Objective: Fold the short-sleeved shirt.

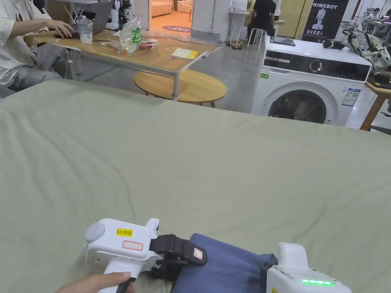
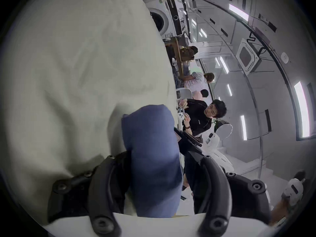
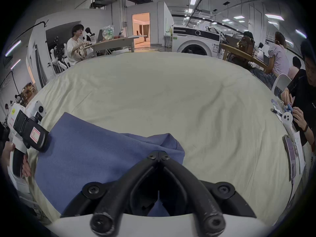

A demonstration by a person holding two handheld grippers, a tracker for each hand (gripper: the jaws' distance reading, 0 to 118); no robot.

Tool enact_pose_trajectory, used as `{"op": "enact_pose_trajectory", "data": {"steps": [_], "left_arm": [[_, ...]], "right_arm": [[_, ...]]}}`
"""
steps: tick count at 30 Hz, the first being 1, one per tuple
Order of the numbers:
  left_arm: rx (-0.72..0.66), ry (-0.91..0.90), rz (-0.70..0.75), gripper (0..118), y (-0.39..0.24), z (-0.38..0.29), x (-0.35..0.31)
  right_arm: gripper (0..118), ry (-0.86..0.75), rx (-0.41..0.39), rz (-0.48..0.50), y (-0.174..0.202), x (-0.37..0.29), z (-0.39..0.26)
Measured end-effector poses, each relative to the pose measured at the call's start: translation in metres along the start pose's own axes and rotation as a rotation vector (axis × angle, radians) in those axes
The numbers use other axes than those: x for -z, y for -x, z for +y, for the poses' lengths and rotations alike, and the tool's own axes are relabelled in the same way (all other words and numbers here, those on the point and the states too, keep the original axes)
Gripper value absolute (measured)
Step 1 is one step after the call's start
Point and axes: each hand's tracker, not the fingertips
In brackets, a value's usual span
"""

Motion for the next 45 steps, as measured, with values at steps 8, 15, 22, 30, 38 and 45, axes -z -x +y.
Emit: {"op": "enact_pose_trajectory", "data": {"steps": [8,15,22,30,38,45], "left_arm": [[0.044,0.013,0.013,61,-0.006,-0.002,0.011],[0.103,0.012,0.141,30,-0.011,-0.006,0.013],[0.068,-0.036,0.118,25,-0.021,-0.020,0.005],[0.084,-0.088,0.107,25,-0.047,-0.026,-0.027],[0.119,-0.186,0.183,24,-0.083,-0.019,-0.125],[0.089,-0.288,0.358,25,-0.093,-0.019,-0.254]], "right_arm": [[0,-0.002,0.003,-0.002,0.001,0.000,-0.001],[0,-0.006,0.005,0.002,0.000,0.000,-0.001],[0,-0.057,-0.001,0.026,-0.005,-0.013,-0.004],[0,-0.303,-0.007,0.010,-0.021,-0.052,0.008],[0,-0.556,-0.007,0.049,0.008,-0.078,0.048],[0,-0.612,-0.036,0.180,0.082,-0.074,0.083]]}}
